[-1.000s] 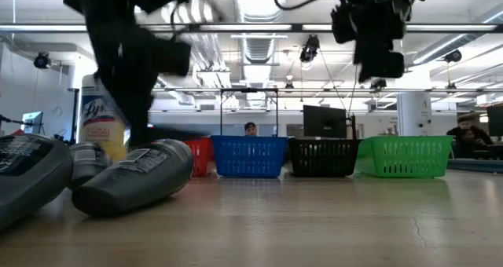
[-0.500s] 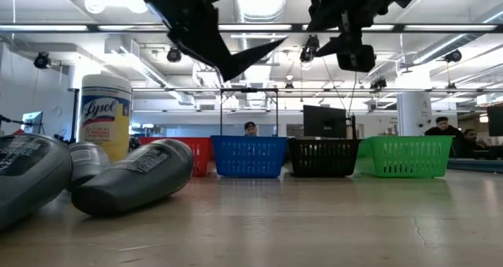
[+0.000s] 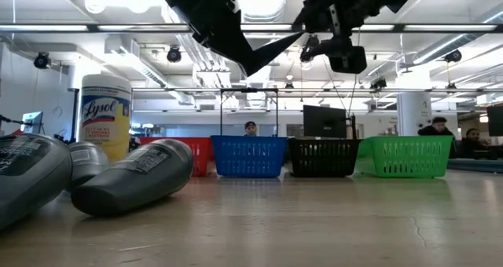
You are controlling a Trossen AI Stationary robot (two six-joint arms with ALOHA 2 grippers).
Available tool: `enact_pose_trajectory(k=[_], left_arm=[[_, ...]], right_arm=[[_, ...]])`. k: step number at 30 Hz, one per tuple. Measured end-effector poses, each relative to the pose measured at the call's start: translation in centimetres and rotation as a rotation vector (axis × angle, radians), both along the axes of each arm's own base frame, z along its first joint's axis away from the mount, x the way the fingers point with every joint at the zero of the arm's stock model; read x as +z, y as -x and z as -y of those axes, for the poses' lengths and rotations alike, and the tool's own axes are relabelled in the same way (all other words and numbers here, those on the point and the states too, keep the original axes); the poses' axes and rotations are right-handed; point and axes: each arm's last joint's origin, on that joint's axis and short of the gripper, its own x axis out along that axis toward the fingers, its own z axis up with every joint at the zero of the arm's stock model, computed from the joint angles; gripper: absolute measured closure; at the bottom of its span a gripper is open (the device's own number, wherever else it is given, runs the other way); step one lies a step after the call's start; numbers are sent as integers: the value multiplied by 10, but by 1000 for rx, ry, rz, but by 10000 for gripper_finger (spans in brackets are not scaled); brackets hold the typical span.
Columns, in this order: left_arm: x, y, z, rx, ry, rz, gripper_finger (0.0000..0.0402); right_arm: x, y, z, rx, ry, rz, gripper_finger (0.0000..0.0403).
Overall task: Pick & Place Travel size toiletries
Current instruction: Put the shaving cream into the green basket
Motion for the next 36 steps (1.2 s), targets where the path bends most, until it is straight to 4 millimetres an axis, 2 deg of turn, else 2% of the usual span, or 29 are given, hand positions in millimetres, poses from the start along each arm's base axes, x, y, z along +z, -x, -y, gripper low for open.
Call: enact_pose_trajectory(k=[14,25,28,36], left_arm=[[-3,1,0,1,-2,-12,274],[-3,1,-2,4,-2,-11,274],[-3,1,-2,6,-3,-11,272],[-3,1,-1,21,24,3,170]], right_arm=[[-1,-7,1,-20,-16,34,269],[-1,-7,1,-21,1,36,378],[-1,-7,2,-27,22,35,390],[-7,1,3,-50,130,-50,394]])
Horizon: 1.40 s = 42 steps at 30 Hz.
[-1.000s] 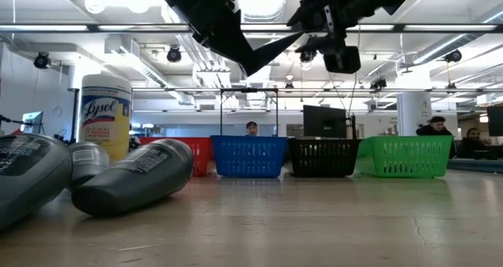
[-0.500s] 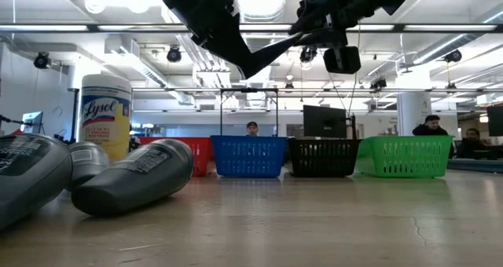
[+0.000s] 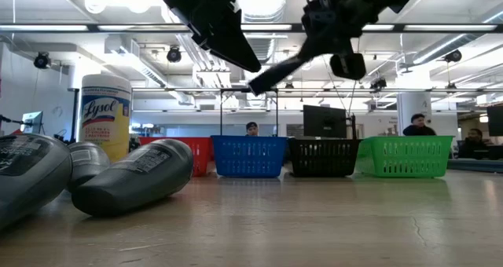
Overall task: Pick & Place Travel size toiletries
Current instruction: Put the shaving cream into the green basket
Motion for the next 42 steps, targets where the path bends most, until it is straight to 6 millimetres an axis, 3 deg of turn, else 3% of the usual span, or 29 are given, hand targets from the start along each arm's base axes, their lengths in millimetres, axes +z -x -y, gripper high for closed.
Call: enact_pose_trajectory(k=[6,14,17,22,28,35,42], left_arm=[[-2,3,0,12,11,-29,121],[-5,8,-2,26,13,-88,117],[-4,8,-3,31,15,-80,117],[-4,7,-12,57,38,-75,119],[-9,9,-20,91,206,-115,120],[-16,19,-16,157,257,-210,122],[-19,26,-3,193,300,-257,121]], right_arm=[[4,26,0,-41,134,-138,394],[24,93,-14,-211,423,-394,395],[22,107,-22,-230,467,-492,395],[10,99,-32,-243,560,-565,395],[-19,75,-35,-182,597,-704,395],[-39,54,-36,-202,613,-702,395],[-52,47,-39,-145,569,-735,394]])
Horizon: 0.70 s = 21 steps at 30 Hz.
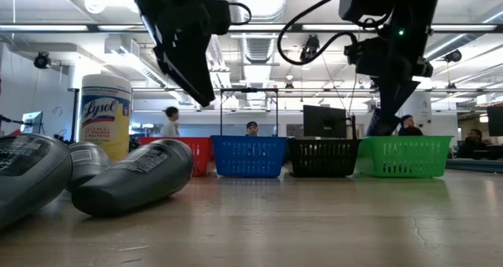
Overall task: Pick & Place Travel size toiletries
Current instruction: Put the shaving cream into the green basket, then put the deodorant into the blue basket
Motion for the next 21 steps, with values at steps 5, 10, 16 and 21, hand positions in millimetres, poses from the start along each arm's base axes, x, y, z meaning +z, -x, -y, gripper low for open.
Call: enact_pose_trajectory(k=[5,10,16,21], left_arm=[[4,5,14,24,47,17,120],[12,19,30,64,102,11,120],[18,40,52,124,174,-19,119],[18,58,71,152,197,-81,121]], right_arm=[[-5,-1,-4,39,-76,0,365],[-5,2,-9,58,-93,-13,304],[0,5,-11,57,-97,8,230],[19,6,-21,35,-125,146,193]])
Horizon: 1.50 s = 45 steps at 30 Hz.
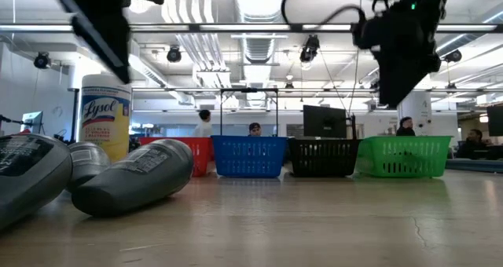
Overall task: Pick & Place Travel size toiletries
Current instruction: Put the deodorant into the blue basket
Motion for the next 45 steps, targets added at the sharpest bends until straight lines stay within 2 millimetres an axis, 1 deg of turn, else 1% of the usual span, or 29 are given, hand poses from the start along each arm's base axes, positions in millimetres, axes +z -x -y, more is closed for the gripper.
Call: enact_pose_trajectory(k=[3,5,8,11,13,15,18,20,21,24,27,32,37,45], left_arm=[[-4,7,3,-29,3,-67,122],[-8,10,5,-138,-16,-102,122],[-14,13,7,-345,-98,-136,122],[-22,15,5,-535,-189,-170,122],[-28,16,1,-604,-217,-202,122],[-35,16,-5,-614,-168,-230,122],[-46,16,-18,-535,-70,-263,122],[-51,15,-22,-539,-70,-257,124],[-53,15,-23,-593,-89,-261,125],[-58,18,-23,-830,-192,-276,132],[-60,16,-25,-949,-259,-254,137],[-66,9,-24,-1030,-296,-183,138],[-76,7,-22,-1078,-296,-143,138],[-89,10,-22,-1103,-234,-106,140]], right_arm=[[8,-3,-8,13,-50,99,181],[11,-9,-14,52,-95,161,175],[10,-16,-23,158,-119,202,168],[7,-19,-30,237,-104,192,162],[5,-20,-32,255,-99,187,159],[3,-22,-33,239,-116,187,156],[2,-23,-35,188,-178,196,151],[2,-24,-36,157,-217,209,148],[2,-24,-36,153,-229,200,146],[2,-24,-36,162,-239,199,140],[2,-23,-36,175,-233,196,134],[2,-23,-36,176,-232,196,126],[1,-24,-36,189,-224,191,119],[-1,-24,-35,181,-195,187,112]])
